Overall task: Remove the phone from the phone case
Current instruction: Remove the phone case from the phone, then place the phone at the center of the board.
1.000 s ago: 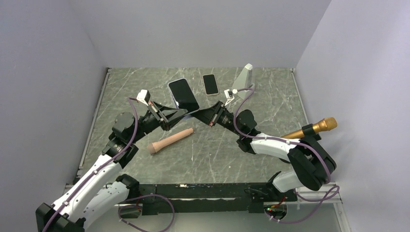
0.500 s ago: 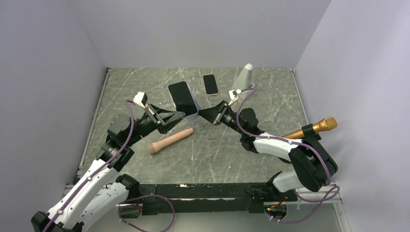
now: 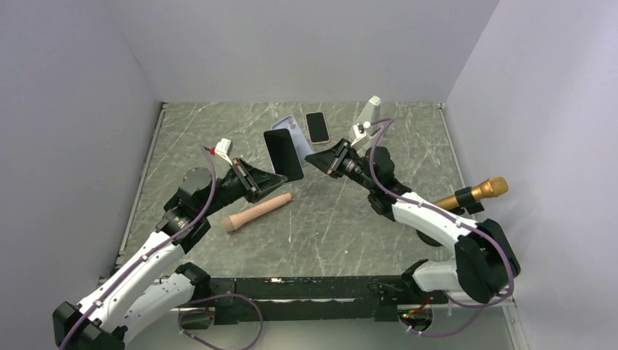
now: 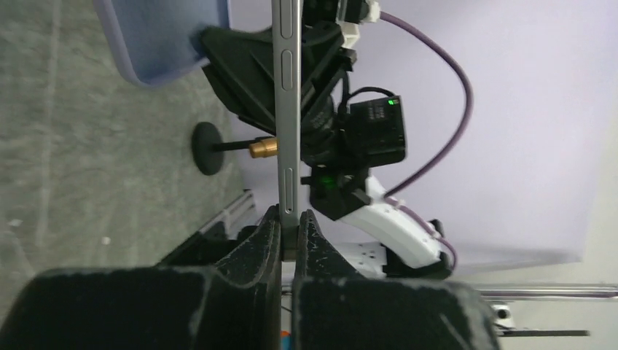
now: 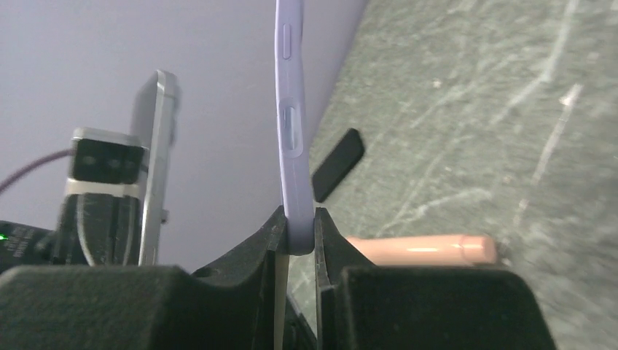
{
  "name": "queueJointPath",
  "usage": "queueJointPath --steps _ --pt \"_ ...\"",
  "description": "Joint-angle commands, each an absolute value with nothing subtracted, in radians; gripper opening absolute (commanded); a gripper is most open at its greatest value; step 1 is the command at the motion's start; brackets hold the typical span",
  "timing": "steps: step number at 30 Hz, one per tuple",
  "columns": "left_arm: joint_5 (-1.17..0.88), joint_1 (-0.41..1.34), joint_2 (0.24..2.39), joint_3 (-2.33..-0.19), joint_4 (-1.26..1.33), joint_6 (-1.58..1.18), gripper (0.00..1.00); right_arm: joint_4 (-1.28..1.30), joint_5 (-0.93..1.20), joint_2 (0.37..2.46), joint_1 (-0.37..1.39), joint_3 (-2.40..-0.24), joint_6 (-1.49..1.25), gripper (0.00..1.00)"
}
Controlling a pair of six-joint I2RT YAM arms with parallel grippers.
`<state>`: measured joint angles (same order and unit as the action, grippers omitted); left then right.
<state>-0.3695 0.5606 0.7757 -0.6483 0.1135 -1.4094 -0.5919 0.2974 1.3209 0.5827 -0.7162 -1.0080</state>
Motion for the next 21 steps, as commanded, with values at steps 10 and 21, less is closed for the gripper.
queueJointPath --steps 10,21 --pt "-0.417 0.324 0.817 -0.91 -0.289 -0.703 0.0 0.092 0.124 0.98 0.569 -0.771 -0.684 0.0" --pt "-0.2 0.229 0.75 -0.693 -0.151 -0.923 0.0 0.197 0.128 0.871 0.567 -0.773 -0.658 0.0"
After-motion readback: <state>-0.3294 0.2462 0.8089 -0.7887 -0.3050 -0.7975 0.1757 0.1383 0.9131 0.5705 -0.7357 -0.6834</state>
